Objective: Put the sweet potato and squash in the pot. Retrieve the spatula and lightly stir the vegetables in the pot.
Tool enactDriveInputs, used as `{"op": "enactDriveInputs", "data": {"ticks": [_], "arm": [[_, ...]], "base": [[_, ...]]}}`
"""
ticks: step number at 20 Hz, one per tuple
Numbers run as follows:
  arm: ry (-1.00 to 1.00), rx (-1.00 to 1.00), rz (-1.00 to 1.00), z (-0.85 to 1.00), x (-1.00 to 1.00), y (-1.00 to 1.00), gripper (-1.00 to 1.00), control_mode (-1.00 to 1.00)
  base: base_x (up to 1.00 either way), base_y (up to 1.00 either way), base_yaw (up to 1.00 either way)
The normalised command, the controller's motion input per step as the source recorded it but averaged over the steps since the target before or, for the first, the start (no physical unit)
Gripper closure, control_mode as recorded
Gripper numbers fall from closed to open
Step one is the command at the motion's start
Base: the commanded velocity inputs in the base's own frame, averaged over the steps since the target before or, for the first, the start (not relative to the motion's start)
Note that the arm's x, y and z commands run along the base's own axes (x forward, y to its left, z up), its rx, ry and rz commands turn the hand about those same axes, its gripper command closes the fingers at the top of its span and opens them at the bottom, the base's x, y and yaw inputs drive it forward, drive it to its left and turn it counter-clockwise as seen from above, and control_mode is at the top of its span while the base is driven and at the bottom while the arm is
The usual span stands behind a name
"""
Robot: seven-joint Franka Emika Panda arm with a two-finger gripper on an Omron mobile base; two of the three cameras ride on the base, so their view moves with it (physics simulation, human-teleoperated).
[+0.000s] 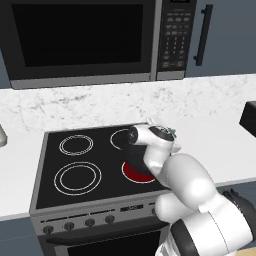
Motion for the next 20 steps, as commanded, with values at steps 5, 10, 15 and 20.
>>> {"op": "enactDriveInputs", "data": {"ticks": [5, 10, 15, 20], "arm": [[0.04, 0.00, -0.01, 0.44, 0.00, 0.09, 1.00, -1.00], [0.01, 0.00, 0.00, -0.07, 0.00, 0.15, 1.00, -1.00], [0.00, 0.00, 0.00, -0.38, -0.03, 0.07, 1.00, -1.00], [0.00, 0.01, 0.00, -0.12, -0.19, 0.10, 1.00, -1.00]], "base": [[0.00, 0.00, 0.00], [0.00, 0.00, 0.00], [0.00, 0.00, 0.00], [0.00, 0.00, 0.00]]}}
